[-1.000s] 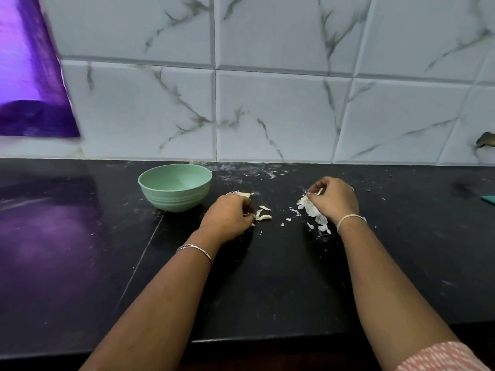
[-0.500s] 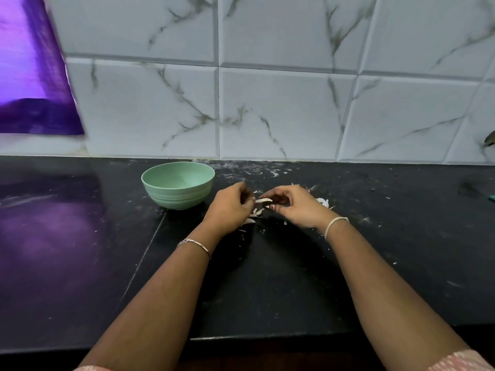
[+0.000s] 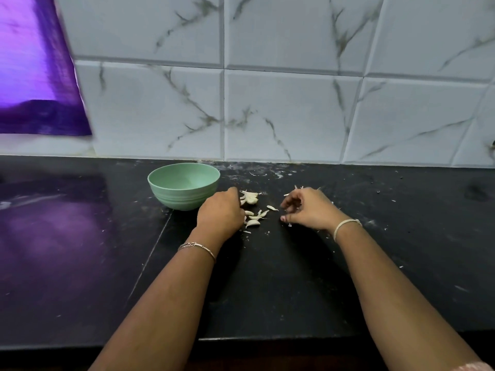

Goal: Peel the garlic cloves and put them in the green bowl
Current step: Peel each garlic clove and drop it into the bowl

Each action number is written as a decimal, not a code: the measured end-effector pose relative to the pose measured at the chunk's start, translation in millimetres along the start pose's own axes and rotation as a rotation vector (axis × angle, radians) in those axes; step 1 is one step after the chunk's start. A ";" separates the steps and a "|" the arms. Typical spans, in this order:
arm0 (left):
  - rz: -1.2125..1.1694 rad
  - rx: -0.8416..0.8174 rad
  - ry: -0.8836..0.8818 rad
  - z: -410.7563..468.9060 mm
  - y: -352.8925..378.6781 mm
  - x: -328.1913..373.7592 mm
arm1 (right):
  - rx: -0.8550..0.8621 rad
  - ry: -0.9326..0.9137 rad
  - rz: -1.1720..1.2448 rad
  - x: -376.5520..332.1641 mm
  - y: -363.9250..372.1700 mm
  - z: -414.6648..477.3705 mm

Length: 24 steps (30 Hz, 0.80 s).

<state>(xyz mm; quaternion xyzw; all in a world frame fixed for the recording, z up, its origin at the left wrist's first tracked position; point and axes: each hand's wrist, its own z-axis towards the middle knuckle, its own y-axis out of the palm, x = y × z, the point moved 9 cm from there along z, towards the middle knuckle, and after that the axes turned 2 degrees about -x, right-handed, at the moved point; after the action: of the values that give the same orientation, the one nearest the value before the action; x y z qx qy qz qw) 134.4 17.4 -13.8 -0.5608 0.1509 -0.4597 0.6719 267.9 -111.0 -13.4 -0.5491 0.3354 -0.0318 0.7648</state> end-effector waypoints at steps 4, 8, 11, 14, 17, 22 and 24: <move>0.073 -0.003 -0.004 0.5 0.0 -0.7 | -0.011 0.035 -0.102 0.3 5.5 -0.1; 0.061 0.029 -0.007 1.3 -1.0 -3.0 | 0.032 -0.068 0.154 -21.5 26.8 3.4; -0.026 0.027 0.038 8.3 4.1 -2.1 | 0.174 -0.093 0.287 -24.8 25.5 10.1; -0.149 -0.075 0.109 11.6 17.2 5.0 | 0.187 -0.104 0.185 -30.9 29.6 19.7; -0.181 -0.137 0.114 13.5 26.6 5.0 | 0.030 -0.137 0.023 -41.9 49.0 27.8; -0.220 -0.095 0.046 21.8 25.1 -2.8 | 0.054 -0.099 0.066 -38.3 42.0 26.9; -0.240 -0.081 0.026 23.1 25.2 -4.0 | 0.069 -0.103 0.088 -36.3 37.8 24.2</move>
<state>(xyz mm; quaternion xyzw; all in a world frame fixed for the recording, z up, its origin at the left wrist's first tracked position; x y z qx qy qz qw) 160.2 33.4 -30.1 -0.5954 0.1096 -0.5375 0.5870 241.0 -61.2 -24.5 -0.5082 0.3181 0.0188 0.8001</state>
